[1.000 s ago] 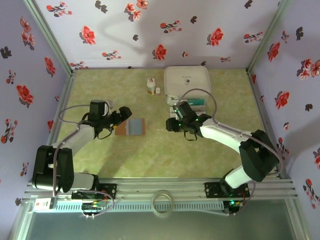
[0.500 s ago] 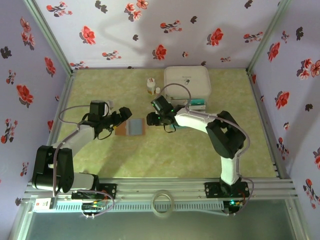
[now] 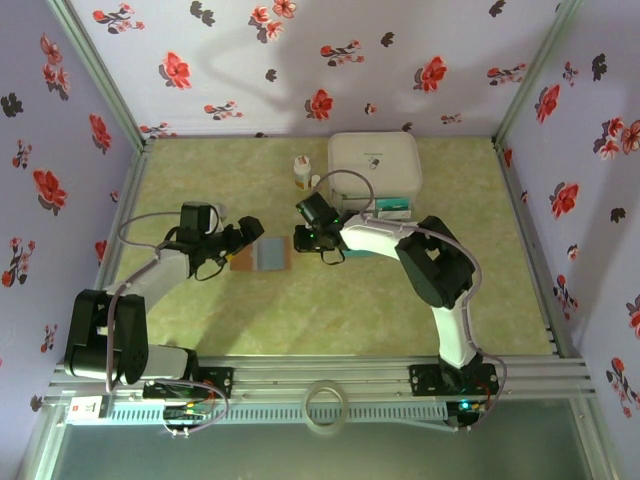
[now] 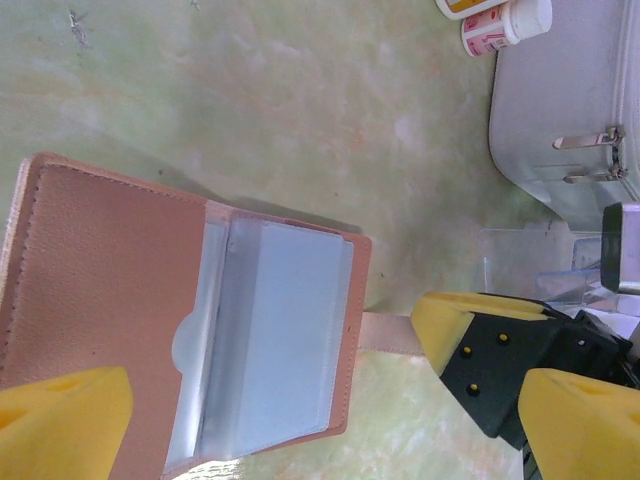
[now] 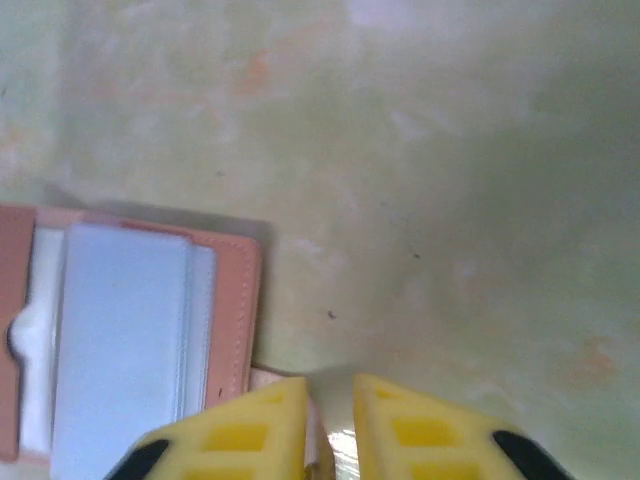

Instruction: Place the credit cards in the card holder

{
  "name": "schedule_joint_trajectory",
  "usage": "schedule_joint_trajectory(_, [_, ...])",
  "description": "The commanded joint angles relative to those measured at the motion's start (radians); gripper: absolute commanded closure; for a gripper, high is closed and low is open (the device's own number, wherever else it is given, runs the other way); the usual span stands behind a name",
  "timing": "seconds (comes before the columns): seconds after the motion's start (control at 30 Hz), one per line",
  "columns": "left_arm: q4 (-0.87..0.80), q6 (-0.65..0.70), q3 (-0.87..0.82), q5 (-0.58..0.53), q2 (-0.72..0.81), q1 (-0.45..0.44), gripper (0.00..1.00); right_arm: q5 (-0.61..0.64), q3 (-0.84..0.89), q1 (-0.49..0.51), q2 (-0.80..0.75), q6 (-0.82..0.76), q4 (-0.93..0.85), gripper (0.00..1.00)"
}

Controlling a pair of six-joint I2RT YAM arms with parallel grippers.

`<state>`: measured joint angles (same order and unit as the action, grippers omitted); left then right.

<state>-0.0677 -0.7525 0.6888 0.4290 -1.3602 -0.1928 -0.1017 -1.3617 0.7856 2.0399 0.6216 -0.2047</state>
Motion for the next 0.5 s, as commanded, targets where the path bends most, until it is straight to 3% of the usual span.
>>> schedule_joint_trajectory(0.0, [-0.027, 0.02, 0.004, -0.006, -0.009, -0.011, 0.0, -0.025, 0.036, 0.001, -0.03, 0.0, 0.02, 0.97])
schedule_joint_trajectory(0.47, [-0.061, -0.027, -0.03, -0.02, 0.091, -0.119, 0.0, -0.021, 0.38, -0.001, -0.335, -0.073, -0.001, 1.0])
